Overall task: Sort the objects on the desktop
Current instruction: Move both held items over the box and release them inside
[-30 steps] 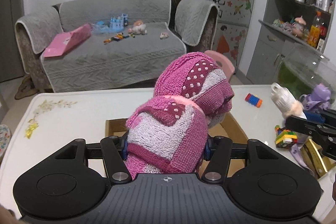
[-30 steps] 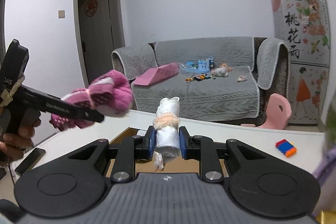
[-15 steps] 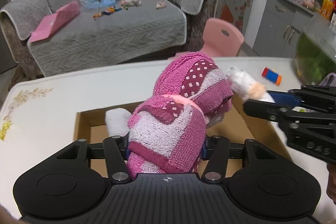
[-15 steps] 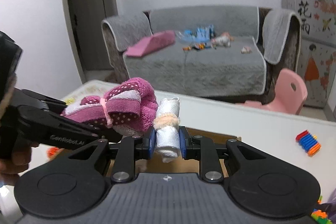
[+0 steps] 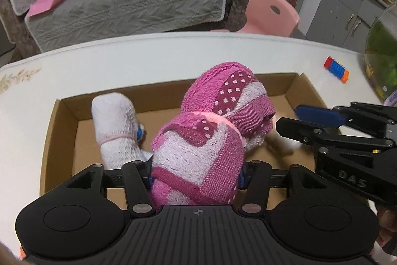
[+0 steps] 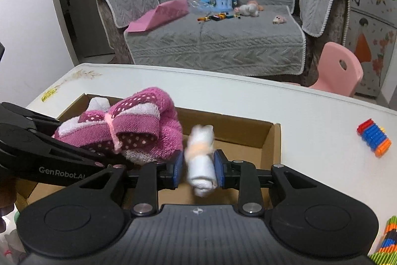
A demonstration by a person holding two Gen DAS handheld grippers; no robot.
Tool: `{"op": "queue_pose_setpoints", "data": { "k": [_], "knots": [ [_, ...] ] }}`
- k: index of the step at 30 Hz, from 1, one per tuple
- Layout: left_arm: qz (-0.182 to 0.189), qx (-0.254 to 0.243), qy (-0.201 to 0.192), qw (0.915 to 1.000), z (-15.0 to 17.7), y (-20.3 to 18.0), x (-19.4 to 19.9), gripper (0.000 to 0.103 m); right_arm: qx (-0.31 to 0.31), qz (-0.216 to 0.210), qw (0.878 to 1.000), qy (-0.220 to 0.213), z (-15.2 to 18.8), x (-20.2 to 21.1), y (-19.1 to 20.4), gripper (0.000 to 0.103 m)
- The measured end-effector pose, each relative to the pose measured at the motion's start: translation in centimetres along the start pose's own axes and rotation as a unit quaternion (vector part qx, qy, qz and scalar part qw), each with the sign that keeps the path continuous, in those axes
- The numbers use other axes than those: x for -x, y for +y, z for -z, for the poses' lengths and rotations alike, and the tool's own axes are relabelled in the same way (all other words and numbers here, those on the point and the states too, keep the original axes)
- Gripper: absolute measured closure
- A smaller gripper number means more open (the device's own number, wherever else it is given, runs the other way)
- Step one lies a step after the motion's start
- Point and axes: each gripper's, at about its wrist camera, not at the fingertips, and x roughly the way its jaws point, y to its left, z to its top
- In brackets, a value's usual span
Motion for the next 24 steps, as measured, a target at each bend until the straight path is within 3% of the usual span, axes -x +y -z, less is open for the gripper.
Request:
{"op": "queue_pose_setpoints", "data": {
  "k": [2,3,8,11,14,19,24],
  "knots": [
    [0.002,0.001,0.003,1.0000,0.1,0.2,0.2,0.039,-0.003,-0.001,1.000,-0.004,0.2,0.4,0.0,0.055],
    [0.002,0.003,0.006,1.0000,0.1,0.3,0.3,0.037,-0.003,0.000,1.000,-0.005,0.0,0.3,0.0,0.054],
    [-0.001,0.000,0.009,1.0000,0.4,0.1,0.9,0.027,-0.005,-0.002,1.000,-0.019,0.3,2.0,0.4,0.054],
    [0.002,-0.005,0.000,1.0000,0.5,-0.3,2.0,0.026,-0.006,-0.003,0.999,-0.036,0.6,4.2,0.6,0.054],
    [0.002,-0.011,-0.017,0.9998,0.5,-0.8,3.9,0.017,0.001,-0.008,0.999,-0.053,0.7,6.2,0.5,0.053],
    [0.006,-0.028,-0.056,0.9980,2.1,-0.4,9.0,0.017,0.019,-0.009,0.997,-0.076,2.0,10.7,0.7,0.053],
    [0.019,-0.031,-0.108,0.9935,6.1,1.7,15.2,0.013,0.020,-0.011,0.995,-0.094,5.5,14.2,1.0,0.050]
  ]
}}
